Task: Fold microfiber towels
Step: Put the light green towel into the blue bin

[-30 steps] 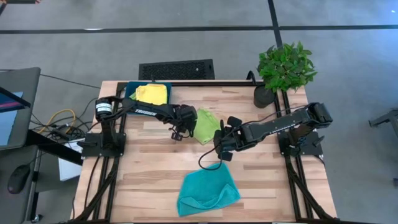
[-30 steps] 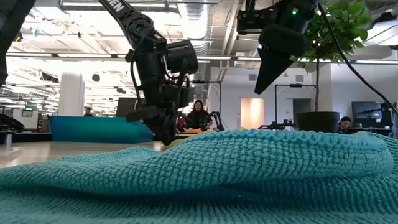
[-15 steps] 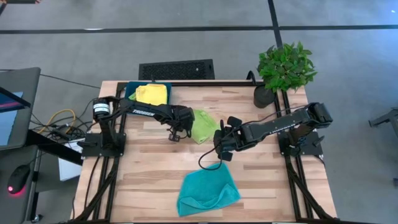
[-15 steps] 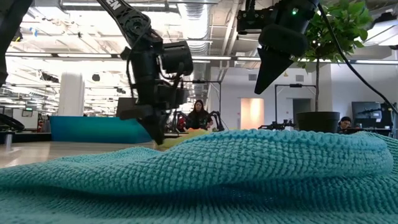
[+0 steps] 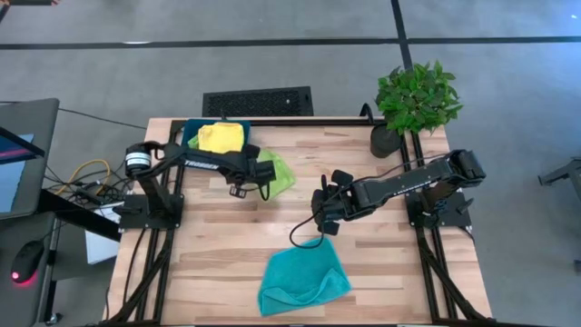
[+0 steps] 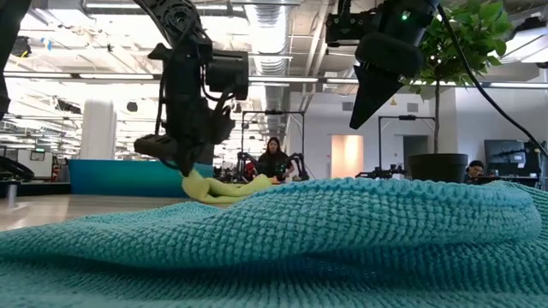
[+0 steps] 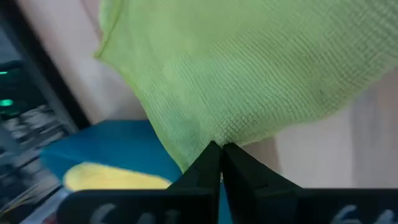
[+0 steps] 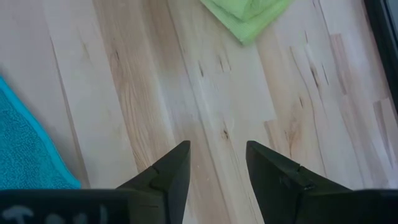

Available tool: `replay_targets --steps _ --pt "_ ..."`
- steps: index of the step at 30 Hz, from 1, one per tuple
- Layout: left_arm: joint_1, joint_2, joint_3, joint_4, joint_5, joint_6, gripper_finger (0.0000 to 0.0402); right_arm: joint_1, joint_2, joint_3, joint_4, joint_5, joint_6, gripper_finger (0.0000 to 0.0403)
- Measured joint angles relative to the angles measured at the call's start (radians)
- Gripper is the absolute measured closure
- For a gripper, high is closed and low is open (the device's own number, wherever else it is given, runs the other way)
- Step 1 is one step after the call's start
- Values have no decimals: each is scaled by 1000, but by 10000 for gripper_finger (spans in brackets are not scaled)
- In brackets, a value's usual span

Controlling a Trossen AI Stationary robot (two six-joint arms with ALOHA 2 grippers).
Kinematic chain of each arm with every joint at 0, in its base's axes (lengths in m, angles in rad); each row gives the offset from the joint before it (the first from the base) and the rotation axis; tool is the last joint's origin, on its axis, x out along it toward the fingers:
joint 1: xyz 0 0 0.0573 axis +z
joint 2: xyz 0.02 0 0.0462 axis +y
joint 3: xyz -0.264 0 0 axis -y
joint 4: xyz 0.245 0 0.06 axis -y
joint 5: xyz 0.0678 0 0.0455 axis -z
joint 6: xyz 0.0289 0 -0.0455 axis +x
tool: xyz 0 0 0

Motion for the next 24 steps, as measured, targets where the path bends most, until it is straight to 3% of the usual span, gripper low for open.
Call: replay_targets --steps 14,24 --pt "-25 -22 2 -151 -283 -24 401 0 0 0 4 0 0 223" --pt "16 -153 3 -178 -278 -65 401 0 0 0 9 0 0 223"
